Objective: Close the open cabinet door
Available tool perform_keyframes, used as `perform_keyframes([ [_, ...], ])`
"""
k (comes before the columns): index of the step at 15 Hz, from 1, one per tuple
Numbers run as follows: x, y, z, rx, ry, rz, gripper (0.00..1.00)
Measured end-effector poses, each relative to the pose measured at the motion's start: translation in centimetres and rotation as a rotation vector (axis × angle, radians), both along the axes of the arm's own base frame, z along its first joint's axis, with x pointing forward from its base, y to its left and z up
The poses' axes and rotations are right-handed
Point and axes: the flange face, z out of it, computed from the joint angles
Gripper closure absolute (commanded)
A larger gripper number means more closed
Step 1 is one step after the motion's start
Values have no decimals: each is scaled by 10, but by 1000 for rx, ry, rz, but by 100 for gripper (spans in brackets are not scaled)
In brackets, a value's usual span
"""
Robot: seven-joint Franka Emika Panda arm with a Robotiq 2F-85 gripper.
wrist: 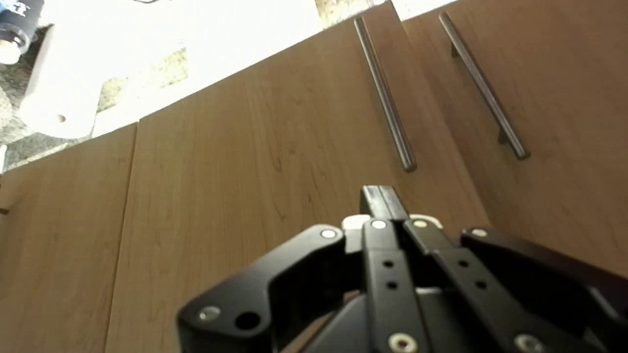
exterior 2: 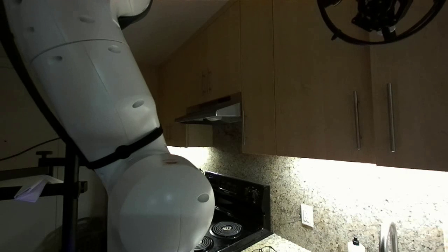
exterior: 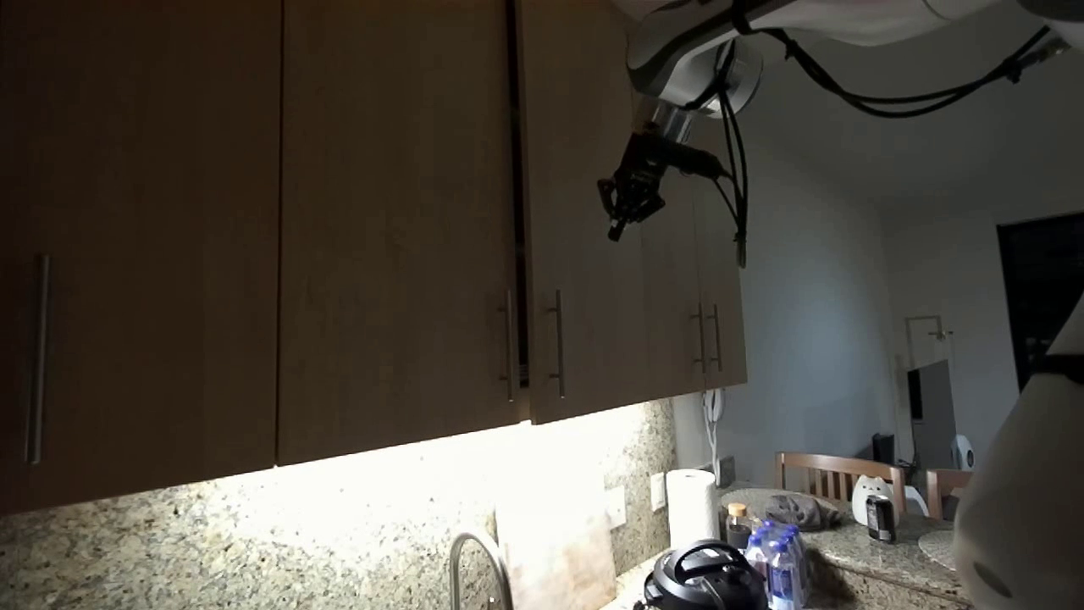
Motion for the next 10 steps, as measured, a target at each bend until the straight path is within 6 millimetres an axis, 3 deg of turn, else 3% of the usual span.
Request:
perform_keyframes([
  [7,17,15,-52,-182,252,53,100],
  [8,20,15,-60,-205,278,55,74],
  [10,24,16,-78,-235,326,58,68],
])
